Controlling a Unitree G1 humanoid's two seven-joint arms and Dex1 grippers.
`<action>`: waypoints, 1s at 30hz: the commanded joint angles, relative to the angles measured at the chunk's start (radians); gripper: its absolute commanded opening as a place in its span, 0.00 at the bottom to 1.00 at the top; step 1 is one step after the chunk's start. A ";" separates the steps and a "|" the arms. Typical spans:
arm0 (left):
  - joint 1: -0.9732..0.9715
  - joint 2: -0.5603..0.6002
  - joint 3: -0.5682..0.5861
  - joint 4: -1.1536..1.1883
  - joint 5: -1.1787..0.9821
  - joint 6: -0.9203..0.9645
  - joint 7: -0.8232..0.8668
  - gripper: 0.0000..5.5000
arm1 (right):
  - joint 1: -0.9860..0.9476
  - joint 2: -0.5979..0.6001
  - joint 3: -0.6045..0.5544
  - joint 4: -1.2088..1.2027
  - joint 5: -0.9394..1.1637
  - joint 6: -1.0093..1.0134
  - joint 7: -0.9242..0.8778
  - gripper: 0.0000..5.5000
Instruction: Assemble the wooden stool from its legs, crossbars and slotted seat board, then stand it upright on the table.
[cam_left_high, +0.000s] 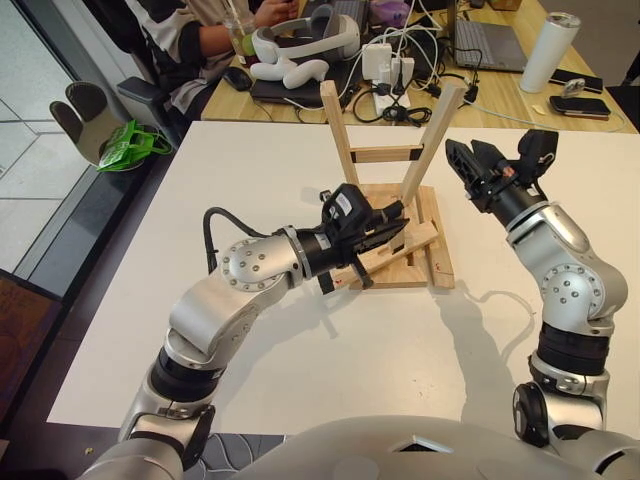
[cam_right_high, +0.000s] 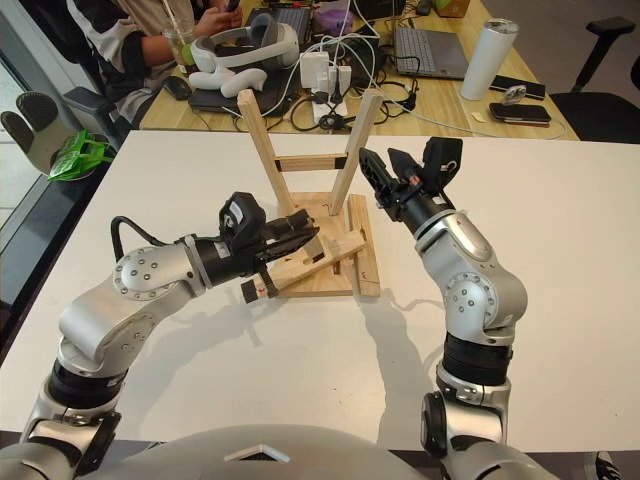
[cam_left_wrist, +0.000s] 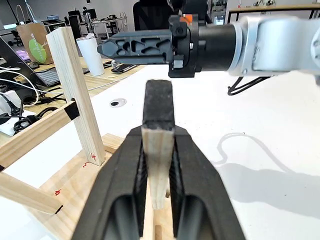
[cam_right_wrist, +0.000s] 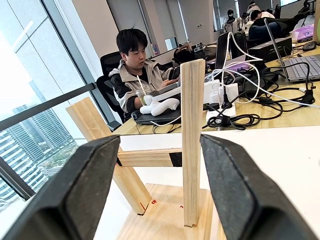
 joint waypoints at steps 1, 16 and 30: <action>-0.015 -0.021 -0.047 0.077 0.085 -0.075 -0.011 0.07 | -0.018 0.003 0.001 -0.013 0.026 0.033 -0.010 0.54; -0.012 -0.038 -0.080 0.172 0.202 -0.152 -0.092 0.07 | -0.041 -0.002 -0.004 -0.008 0.048 0.050 -0.023 0.54; -0.003 0.014 -0.104 0.218 0.261 -0.133 -0.204 0.07 | 0.025 -0.038 0.074 -0.062 -0.025 -0.019 0.042 0.54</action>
